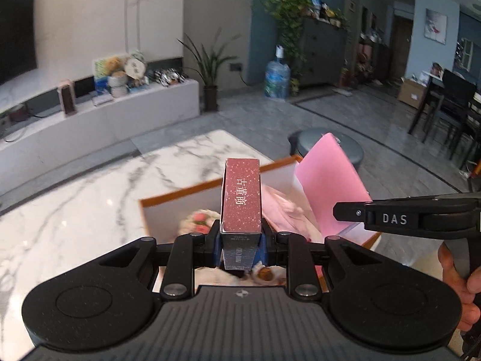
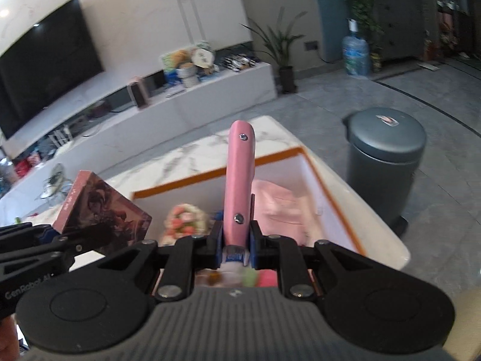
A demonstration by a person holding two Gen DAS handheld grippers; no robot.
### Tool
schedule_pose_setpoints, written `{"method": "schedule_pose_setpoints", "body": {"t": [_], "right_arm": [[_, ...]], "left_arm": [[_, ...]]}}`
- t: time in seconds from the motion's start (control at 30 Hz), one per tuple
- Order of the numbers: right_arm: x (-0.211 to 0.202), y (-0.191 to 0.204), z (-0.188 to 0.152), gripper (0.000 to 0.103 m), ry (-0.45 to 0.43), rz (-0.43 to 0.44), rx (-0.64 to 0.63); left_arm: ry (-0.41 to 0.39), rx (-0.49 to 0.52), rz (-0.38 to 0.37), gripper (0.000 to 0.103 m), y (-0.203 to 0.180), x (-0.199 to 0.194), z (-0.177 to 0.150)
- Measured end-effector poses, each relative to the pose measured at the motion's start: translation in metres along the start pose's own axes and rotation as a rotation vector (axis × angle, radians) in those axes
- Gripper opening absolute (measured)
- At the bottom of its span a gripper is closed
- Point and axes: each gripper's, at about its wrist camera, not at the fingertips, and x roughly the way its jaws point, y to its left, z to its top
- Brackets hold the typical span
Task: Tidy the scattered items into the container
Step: 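Lower and open left tool to drop the red box while right tool releases the card holder into the box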
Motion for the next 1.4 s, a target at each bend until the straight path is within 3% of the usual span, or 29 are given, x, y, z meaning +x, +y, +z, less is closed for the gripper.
{"method": "schedule_pose_setpoints", "body": {"t": [0.47,0.77,0.97,1.07,1.1,1.13,1.2,1.4], "right_arm": [[0.076,-0.039,-0.003,0.019,0.103,-0.117,-0.042],[0.103,-0.044,-0.008,0.019,0.161,-0.146,-0.064],[0.103,-0.042,-0.014,0.023,0.188,-0.143,-0.036],[0.101,-0.040,-0.015,0.025,0.176,-0.150,-0.036],[0.100,-0.039,-0.015,0.030,0.172,-0.150,-0.034],[0.098,-0.038,-0.015,0.034,0.167,-0.148,-0.033],[0.094,-0.035,-0.014,0.038,0.150,-0.151,-0.036],[0.080,-0.025,-0.008,0.043,0.089,-0.161,-0.051]], "left_arm": [[0.187,0.007,-0.043,0.027,-0.018,0.087,-0.019],[0.220,0.052,-0.039,0.027,-0.024,0.096,-0.024],[0.274,-0.004,-0.034,0.028,-0.017,0.097,-0.033],[0.270,-0.032,-0.024,0.035,-0.013,0.093,-0.034],[0.263,-0.037,-0.019,0.044,-0.011,0.091,-0.034],[0.254,-0.042,-0.012,0.059,-0.010,0.088,-0.033],[0.224,-0.045,0.008,0.069,-0.009,0.082,-0.030],[0.161,-0.067,0.037,0.069,-0.003,0.064,-0.023]]}}
